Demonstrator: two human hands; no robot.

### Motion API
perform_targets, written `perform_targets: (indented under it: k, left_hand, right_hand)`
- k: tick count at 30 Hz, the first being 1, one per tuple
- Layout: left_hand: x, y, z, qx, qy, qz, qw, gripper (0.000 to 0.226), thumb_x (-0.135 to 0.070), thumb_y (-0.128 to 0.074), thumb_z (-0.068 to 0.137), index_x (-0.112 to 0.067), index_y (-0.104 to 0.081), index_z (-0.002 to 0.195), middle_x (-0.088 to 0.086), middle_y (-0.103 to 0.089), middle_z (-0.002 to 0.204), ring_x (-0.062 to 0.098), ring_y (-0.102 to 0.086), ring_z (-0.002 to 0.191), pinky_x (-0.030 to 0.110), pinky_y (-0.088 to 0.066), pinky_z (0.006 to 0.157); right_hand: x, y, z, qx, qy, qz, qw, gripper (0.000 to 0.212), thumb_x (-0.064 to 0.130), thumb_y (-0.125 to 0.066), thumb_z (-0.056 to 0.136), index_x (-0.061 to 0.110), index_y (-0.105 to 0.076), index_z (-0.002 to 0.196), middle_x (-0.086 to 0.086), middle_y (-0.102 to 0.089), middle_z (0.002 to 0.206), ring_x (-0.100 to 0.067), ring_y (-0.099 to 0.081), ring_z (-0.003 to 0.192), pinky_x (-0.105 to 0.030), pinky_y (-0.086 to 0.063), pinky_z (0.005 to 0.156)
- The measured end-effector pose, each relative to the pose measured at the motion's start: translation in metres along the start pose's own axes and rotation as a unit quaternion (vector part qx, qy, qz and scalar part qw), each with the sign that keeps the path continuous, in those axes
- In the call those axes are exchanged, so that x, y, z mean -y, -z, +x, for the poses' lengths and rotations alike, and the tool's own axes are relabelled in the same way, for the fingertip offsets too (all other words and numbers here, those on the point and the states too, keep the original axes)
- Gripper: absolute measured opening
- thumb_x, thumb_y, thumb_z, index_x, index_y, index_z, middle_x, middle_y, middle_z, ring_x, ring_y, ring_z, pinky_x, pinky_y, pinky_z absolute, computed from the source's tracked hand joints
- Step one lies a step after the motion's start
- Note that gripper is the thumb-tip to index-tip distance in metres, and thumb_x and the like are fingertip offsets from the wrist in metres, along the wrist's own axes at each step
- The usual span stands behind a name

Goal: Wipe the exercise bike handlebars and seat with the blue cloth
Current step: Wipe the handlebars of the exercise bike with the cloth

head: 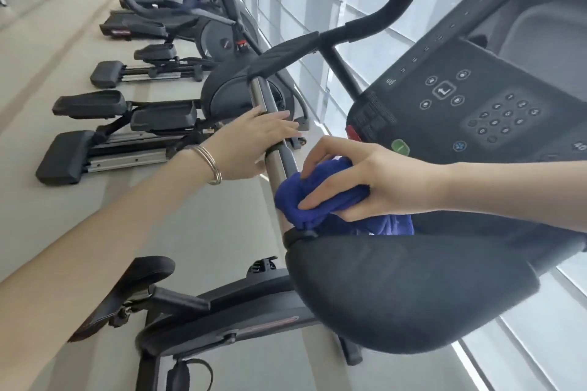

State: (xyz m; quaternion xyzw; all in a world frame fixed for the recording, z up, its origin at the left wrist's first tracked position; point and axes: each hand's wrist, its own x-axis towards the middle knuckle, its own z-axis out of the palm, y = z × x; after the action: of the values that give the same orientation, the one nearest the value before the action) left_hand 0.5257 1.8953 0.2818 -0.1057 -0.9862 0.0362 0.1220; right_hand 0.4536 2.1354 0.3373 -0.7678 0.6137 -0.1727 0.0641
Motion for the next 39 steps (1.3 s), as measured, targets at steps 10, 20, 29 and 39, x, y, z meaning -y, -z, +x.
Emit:
perform_targets:
  k: [10, 20, 29, 39]
  left_hand:
    - [0.027, -0.02, 0.003, -0.069, -0.102, -0.004, 0.992, 0.052, -0.013, -0.066, 0.073, -0.017, -0.05, 0.123, -0.001, -0.048, 0.141, 0.019, -0.034, 0.138, 0.049, -0.019, 0.116]
    - [0.03, -0.023, 0.003, -0.086, -0.119, -0.016, 0.989, 0.057, -0.016, -0.069, 0.067, -0.014, -0.051, 0.121, 0.001, -0.053, 0.135, 0.02, -0.038, 0.136, 0.048, -0.017, 0.116]
    - [0.023, -0.024, 0.001, -0.101, -0.093, -0.009, 0.99, 0.053, -0.01, -0.07, 0.067, -0.007, -0.053, 0.118, 0.006, -0.055, 0.13, 0.025, -0.039, 0.135, 0.052, -0.023, 0.114]
    - [0.003, -0.014, -0.026, -0.055, 0.013, 0.085, 0.995, 0.08, -0.018, -0.067, 0.073, -0.01, -0.029, 0.143, 0.006, -0.031, 0.152, 0.021, -0.023, 0.143, 0.05, -0.015, 0.117]
  right_hand:
    - [-0.002, -0.001, 0.002, -0.038, -0.122, 0.001, 0.992, 0.039, 0.009, -0.07, 0.073, 0.035, -0.069, 0.102, 0.004, -0.05, 0.113, -0.011, -0.054, 0.096, -0.012, -0.039, 0.087]
    - [-0.017, -0.007, 0.025, -0.067, -0.286, -0.009, 0.956, 0.034, 0.0, -0.075, 0.069, 0.023, -0.074, 0.095, 0.0, -0.059, 0.106, -0.007, -0.056, 0.083, -0.006, -0.037, 0.079]
    - [0.011, -0.006, -0.007, 0.034, -0.279, 0.108, 0.954, 0.034, 0.006, -0.074, 0.067, 0.032, -0.073, 0.089, 0.012, -0.062, 0.105, 0.002, -0.059, 0.091, -0.005, -0.039, 0.082]
    - [0.016, 0.015, -0.002, 0.025, -0.217, 0.062, 0.974, 0.032, 0.005, -0.077, 0.066, 0.029, -0.074, 0.088, 0.013, -0.064, 0.102, 0.0, -0.06, 0.088, -0.009, -0.04, 0.081]
